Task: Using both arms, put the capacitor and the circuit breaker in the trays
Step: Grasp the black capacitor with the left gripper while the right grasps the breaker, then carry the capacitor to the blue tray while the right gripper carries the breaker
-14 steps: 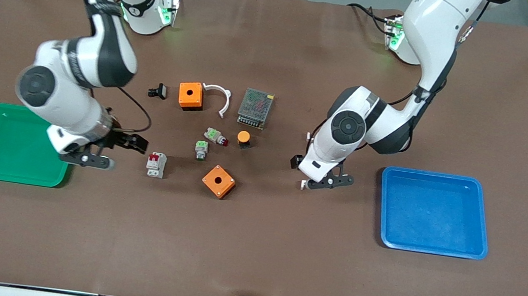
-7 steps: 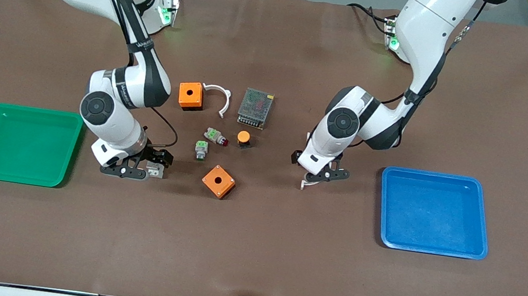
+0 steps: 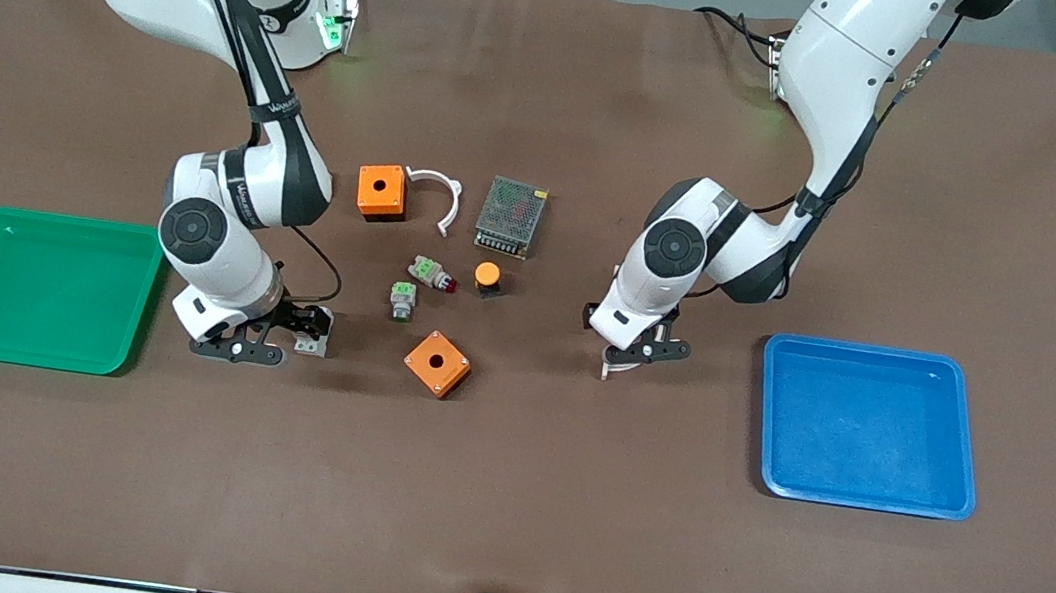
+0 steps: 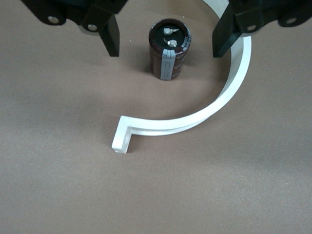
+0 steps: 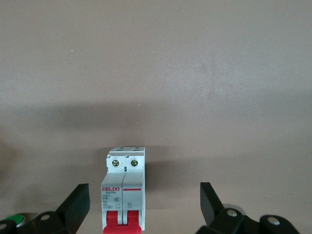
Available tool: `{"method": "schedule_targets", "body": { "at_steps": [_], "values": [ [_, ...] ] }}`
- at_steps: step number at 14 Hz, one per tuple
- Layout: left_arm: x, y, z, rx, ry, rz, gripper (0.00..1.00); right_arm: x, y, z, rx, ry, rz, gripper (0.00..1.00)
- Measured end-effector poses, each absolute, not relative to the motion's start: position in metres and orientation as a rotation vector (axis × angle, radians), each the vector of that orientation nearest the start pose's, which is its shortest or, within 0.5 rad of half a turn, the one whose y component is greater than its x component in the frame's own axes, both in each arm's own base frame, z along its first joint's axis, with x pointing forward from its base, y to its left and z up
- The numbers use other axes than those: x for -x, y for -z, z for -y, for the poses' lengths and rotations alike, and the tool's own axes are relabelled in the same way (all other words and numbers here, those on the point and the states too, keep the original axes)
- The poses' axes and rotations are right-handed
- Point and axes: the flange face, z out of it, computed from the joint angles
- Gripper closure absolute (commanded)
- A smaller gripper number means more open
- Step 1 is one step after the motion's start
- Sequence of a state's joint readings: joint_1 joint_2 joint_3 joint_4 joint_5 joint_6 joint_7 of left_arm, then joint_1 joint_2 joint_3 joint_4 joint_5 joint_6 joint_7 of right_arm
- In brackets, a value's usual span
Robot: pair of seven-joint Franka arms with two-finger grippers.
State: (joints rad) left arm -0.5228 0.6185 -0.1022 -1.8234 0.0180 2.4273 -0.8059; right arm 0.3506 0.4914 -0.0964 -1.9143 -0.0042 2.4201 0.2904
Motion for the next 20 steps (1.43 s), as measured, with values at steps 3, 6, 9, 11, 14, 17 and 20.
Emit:
{"method": "schedule_targets", "body": {
  "at_steps": [3, 6, 9, 11, 14, 17, 20],
  "values": [
    [-0.529, -0.196, 0.376, 3.159, -0.057, 0.295, 0.55, -0.609, -0.228, -0.162, 3.180, 0.034, -0.059, 0.00],
    [-0.529, -0.197, 0.376, 3.159, -0.056, 0.295, 0.71, -0.609, -0.223, -0.165, 3.157, 0.038, -0.087, 0.00],
    [-0.529, -0.197, 0.376, 3.160, -0.053, 0.296, 0.74, -0.607, -0.203, -0.168, 3.157, 0.038, -0.085, 0.02],
    [-0.533, -0.201, 0.376, 3.166, -0.038, 0.300, 0.74, -0.605, -0.195, -0.174, 3.158, 0.033, -0.097, 0.14],
    [-0.545, -0.230, 0.373, 3.191, 0.026, 0.324, 0.73, -0.600, -0.194, -0.188, 3.156, 0.030, -0.102, 0.51],
    [-0.564, -0.289, 0.347, 3.192, 0.068, 0.365, 0.73, -0.600, -0.193, -0.186, 3.161, 0.019, -0.104, 1.00],
    [-0.582, -0.342, 0.297, 3.176, 0.078, 0.379, 0.76, -0.604, -0.194, -0.176, 3.166, 0.010, -0.108, 1.00]
  ]
}}
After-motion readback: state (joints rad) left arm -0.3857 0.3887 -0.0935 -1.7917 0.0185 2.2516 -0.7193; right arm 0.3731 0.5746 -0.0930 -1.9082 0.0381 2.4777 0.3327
